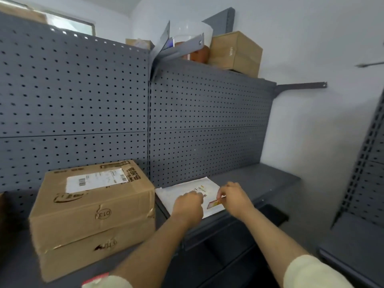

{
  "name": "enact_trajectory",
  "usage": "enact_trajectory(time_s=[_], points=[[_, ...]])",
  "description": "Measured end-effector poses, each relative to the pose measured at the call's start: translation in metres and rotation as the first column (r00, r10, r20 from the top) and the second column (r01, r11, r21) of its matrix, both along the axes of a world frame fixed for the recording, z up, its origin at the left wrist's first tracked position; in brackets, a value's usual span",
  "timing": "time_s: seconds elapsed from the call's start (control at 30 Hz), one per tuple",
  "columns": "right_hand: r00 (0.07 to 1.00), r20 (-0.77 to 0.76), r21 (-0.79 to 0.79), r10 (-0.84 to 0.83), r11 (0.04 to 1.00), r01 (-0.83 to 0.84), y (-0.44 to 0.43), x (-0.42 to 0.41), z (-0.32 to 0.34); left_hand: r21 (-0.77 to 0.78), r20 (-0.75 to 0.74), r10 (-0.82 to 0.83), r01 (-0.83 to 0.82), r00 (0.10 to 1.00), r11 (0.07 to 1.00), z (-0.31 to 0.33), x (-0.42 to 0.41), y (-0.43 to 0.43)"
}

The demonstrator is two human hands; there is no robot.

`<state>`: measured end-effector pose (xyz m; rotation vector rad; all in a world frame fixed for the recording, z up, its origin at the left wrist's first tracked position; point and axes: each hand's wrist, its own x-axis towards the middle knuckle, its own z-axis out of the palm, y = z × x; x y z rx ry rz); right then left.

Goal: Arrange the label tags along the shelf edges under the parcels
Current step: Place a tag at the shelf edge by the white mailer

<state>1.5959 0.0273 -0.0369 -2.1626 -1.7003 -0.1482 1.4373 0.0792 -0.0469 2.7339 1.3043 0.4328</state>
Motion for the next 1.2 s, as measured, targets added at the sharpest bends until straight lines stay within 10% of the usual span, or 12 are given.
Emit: enact_trajectory(time_s=[0.3, 0.67, 1.2], points=[[0.983, -0.148, -0.165, -0.11, 0.983, 0.086, 0.006, 0.037, -0.045, -0.258, -0.257, -0.105, 0.036, 0.961, 0.965, -0.074, 0.045, 0.002], [0.958, -0.286, -0.142, -0.016, 0.989, -0.026, 0.03, 0.043, -0.071, -0.222, -0.217, -0.088, 0.038, 0.972, 0.974, -0.083, 0.058, 0.013], [0.996, -0.089, -0.231, 0.018, 0.972, -0.039, 0.039, 0.035, -0.1, -0.186, -0.151, -0.142, 0.112, 0.978, 0.976, -0.083, 0.04, 0.014]])
